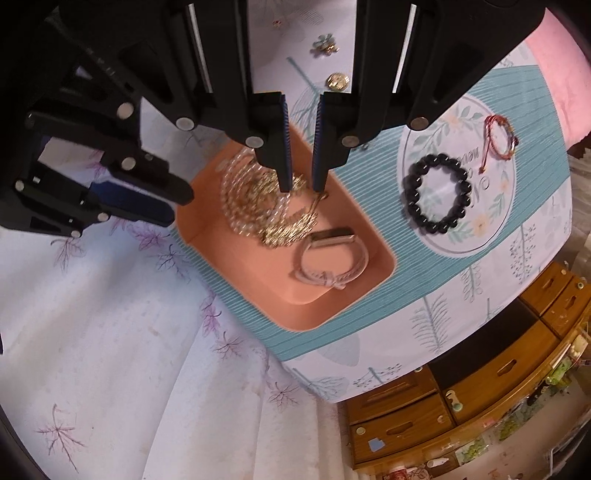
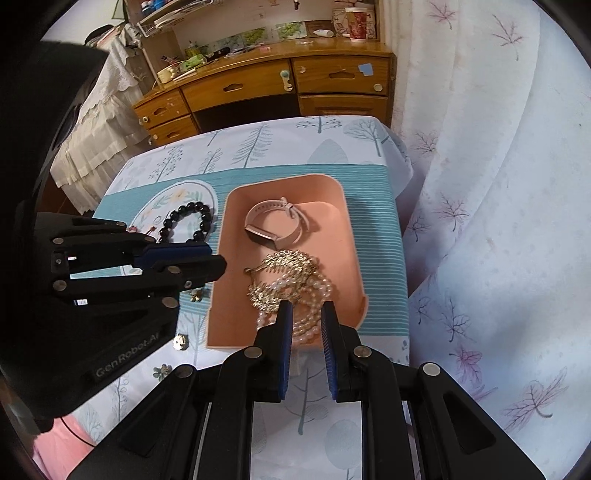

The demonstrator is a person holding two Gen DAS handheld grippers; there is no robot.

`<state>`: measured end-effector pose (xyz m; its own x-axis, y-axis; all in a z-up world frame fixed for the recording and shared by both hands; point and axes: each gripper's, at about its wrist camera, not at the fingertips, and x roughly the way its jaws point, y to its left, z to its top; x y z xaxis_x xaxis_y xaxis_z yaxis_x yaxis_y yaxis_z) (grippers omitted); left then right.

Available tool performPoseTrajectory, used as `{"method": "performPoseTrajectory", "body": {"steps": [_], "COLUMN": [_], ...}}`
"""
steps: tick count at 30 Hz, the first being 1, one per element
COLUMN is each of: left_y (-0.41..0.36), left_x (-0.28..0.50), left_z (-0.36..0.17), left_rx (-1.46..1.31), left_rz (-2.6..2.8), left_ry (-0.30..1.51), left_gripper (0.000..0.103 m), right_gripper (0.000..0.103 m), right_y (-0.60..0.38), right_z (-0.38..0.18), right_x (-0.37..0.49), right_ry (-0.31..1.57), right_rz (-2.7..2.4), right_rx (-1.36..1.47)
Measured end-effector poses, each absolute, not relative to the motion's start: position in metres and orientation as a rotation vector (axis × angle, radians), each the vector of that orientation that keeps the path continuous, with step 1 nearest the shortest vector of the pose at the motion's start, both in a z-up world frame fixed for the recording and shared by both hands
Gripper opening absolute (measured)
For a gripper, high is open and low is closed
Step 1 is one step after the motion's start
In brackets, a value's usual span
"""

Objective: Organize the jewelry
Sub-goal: 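Withdraw both tools from the tray toward the small charms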

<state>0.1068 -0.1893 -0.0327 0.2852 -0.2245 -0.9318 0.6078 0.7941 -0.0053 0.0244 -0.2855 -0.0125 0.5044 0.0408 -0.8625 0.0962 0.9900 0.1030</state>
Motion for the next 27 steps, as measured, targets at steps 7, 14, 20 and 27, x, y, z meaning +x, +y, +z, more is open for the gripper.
{"method": "performPoseTrajectory", "body": {"steps": [7,14,20,27], "left_y": [-0.158,-0.113,-0.057,0.000], "left_x": [0.097,0.076,0.055,0.036], "left_z": [-0.029,-0.017,0.006,0.022], "left_rx": [0.392,0.368,0.344,0.299], "left_rz": [-0.538,-0.520,-0.461,-0.392], "left_ry": [1.160,1.146,1.100,1.063], "left_gripper": [0.008,0.033,0.051,0.051], "right_gripper": [0.016,0.016,0.027,0.039], "right_y": [-0.266,-0.238,-0.201,-0.159], "right_z": [-0.006,0.000,0.004,0.010], "right_x": [0.018,0.003,-0.014,-0.031], "right_ry": [1.033,1.032,1.025,1.004], "right_rz": [0.010,0.091,0.182,0.272], "right_rx": [0.123,0.094,0.046,0.005]}}
